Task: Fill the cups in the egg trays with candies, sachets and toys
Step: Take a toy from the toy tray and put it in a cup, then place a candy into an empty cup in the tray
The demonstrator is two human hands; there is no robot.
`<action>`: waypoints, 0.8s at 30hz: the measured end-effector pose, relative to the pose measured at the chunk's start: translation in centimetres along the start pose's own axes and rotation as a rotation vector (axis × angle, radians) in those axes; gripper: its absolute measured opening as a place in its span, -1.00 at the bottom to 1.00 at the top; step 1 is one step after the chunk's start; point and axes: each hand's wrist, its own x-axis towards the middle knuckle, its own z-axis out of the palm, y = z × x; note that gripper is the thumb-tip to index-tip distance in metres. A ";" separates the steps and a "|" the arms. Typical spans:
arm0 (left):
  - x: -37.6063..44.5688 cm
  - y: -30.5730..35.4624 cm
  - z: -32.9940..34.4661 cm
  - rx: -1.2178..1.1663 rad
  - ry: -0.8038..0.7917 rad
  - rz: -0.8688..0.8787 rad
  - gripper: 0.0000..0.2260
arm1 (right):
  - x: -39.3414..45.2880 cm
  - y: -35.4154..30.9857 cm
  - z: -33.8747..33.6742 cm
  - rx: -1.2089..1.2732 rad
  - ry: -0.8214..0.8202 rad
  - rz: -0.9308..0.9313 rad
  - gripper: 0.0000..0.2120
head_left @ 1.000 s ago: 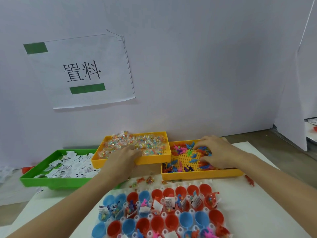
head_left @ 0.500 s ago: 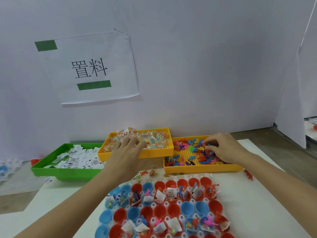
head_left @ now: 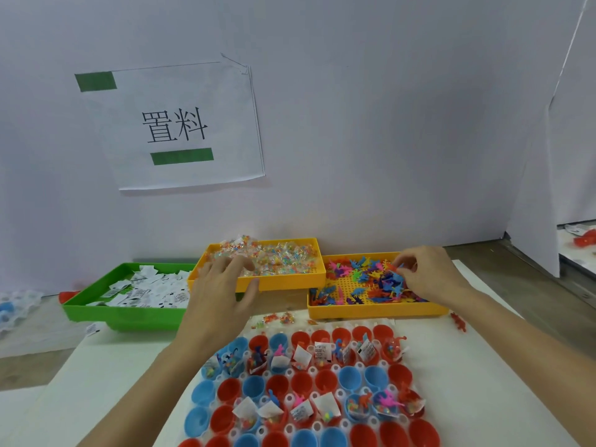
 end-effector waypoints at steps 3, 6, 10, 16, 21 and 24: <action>-0.7 -0.5 -0.4 -0.116 0.005 -0.081 -0.94 | -0.6 -0.4 -0.5 -0.103 -0.189 0.014 -0.81; -1.5 -0.5 -0.6 -0.178 0.025 -0.122 -0.92 | -1.0 -0.9 -0.3 -0.126 -0.205 0.051 -0.80; -2.2 -0.5 -0.9 -0.250 0.084 -0.155 -0.90 | -1.3 -1.1 0.0 -0.075 -0.140 0.079 -0.90; -2.7 -0.3 -1.7 -0.358 0.179 -0.198 -0.90 | -1.7 -0.6 0.2 0.084 0.024 0.120 -0.84; -2.8 0.3 -2.4 -0.484 0.142 -0.218 -0.86 | -3.1 -2.8 -0.1 0.266 0.223 0.104 -0.95; -2.9 1.1 -2.9 -0.517 0.044 -0.143 -0.85 | -4.5 -5.8 -0.8 0.418 0.203 0.042 -0.94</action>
